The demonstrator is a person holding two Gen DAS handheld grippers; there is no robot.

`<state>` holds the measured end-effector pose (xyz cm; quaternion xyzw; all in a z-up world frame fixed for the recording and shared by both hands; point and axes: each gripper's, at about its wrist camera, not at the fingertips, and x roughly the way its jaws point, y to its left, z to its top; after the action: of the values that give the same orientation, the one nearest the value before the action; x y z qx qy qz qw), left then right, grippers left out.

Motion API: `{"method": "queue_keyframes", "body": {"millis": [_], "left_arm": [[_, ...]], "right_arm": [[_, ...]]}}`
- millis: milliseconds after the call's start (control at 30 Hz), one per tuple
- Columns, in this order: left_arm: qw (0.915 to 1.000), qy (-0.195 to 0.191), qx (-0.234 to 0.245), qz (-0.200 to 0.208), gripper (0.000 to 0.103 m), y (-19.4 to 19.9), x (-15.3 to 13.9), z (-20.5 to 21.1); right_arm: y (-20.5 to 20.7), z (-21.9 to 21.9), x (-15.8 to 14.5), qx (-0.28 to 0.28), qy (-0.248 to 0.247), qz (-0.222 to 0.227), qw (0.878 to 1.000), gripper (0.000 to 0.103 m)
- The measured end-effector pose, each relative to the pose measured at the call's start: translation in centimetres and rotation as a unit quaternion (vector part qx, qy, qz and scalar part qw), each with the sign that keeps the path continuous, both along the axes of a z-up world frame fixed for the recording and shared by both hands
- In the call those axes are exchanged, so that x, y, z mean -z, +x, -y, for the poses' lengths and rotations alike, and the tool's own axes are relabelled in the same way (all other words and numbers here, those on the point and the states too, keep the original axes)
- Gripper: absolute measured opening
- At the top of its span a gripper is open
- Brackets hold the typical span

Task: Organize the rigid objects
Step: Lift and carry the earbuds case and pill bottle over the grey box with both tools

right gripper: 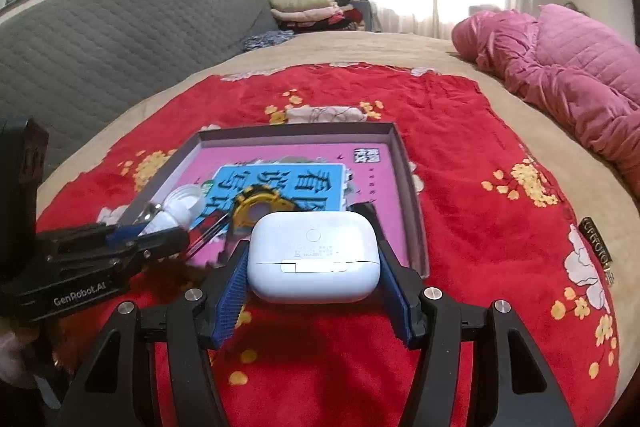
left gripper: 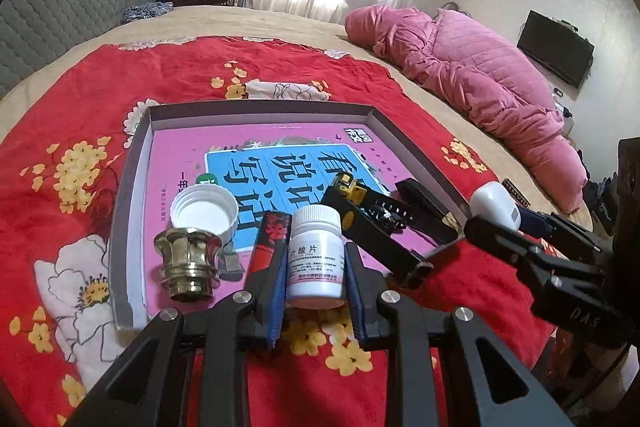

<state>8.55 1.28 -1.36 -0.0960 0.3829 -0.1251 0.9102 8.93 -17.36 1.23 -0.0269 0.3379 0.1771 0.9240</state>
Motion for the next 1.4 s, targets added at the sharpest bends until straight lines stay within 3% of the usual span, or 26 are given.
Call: {"method": "queue_keyframes", "body": {"millis": [800,1400], "left_arm": [[0.9997,-0.003,0.014,-0.017,0.027,2.5,1.7,0.8],[0.9987,-0.006,0.027,-0.044,0.027,3.3,3.1,0.7]], "right_arm": [[2.8,-0.4,-0.1,0.02,-0.02,0.006,1.0,0.062],[4.7,-1.6,2.0,0.008,-0.047,-0.027,0.999,0.062]]}}
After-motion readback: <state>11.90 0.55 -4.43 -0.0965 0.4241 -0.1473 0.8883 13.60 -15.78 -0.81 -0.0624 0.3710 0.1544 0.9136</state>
